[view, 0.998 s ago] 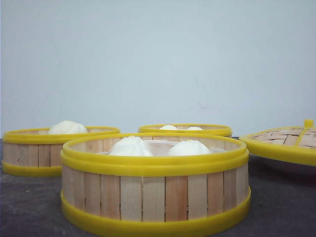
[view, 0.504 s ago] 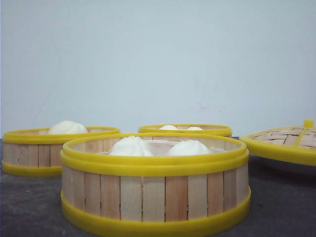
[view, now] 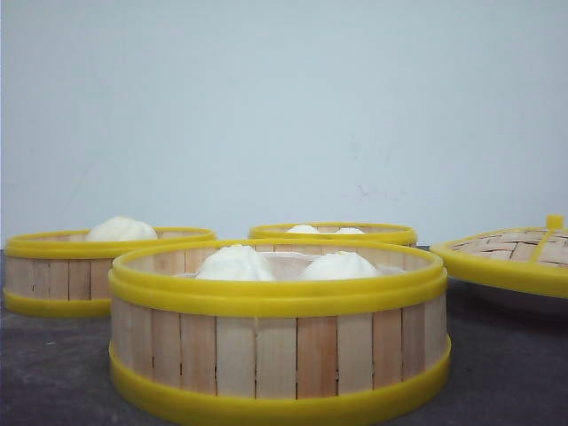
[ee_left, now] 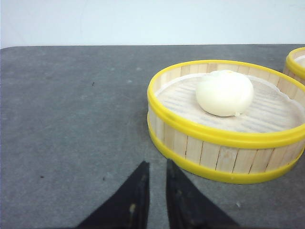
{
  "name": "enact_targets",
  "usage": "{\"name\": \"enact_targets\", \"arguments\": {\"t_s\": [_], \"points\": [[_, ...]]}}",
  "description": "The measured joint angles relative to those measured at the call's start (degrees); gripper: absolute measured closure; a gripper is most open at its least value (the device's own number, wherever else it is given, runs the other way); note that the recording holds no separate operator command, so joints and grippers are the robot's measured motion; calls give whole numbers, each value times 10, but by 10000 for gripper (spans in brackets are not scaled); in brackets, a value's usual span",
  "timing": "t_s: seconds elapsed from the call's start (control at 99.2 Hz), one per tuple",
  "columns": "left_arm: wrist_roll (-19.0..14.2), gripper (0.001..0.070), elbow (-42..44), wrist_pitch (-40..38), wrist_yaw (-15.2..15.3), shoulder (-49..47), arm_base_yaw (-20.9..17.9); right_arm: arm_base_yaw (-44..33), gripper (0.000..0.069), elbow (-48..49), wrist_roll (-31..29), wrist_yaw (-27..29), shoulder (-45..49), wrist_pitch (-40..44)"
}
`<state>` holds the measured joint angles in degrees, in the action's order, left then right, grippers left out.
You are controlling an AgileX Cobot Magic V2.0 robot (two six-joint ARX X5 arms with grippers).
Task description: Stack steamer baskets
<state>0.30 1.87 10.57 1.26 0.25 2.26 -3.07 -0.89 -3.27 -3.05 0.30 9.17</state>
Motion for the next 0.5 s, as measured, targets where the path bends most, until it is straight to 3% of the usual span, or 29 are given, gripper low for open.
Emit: {"name": "enact_targets", "arguments": {"t_s": [0.192,0.343,0.504], "points": [[-61,672,0,0,0,0,0,0,682,0,-22,-1,0,0],[-117,672,0,0,-1,0,0,0,682,0,-122,-4,0,0],[-133,672,0,0,-1,0,0,0,682,0,-203,-9,0,-10]]}}
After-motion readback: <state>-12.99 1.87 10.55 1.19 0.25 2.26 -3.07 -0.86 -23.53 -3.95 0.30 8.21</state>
